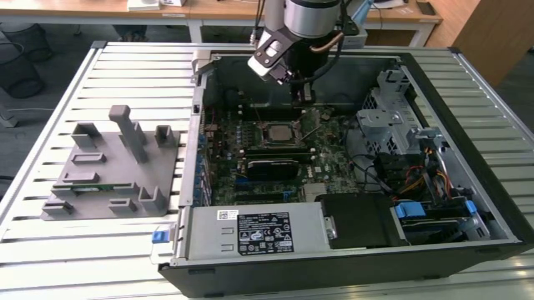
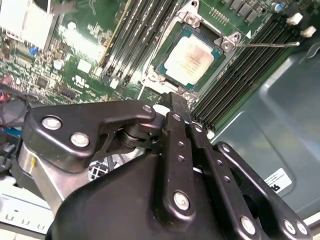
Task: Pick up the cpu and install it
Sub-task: 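Close the cpu cover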
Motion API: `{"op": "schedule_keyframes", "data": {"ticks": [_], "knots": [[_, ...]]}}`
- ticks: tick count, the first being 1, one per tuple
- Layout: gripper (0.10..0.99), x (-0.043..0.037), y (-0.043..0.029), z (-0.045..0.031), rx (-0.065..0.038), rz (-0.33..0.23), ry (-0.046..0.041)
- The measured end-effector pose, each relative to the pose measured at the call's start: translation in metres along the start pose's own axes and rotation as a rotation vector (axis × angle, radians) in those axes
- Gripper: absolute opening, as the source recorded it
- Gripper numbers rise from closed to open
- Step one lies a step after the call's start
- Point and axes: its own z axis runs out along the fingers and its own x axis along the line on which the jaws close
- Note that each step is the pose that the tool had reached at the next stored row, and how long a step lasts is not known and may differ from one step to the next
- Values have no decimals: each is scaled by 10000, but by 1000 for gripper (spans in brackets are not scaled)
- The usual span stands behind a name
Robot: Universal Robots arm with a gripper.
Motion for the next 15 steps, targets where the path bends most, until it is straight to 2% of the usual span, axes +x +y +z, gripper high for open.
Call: {"op": "schedule_keyframes", "data": {"ticks": [3,6,15], "knots": [[106,-1,35,7,4,-232,5],[106,2,111,19,18,-257,4],[106,54,249,48,45,-262,-64]]}}
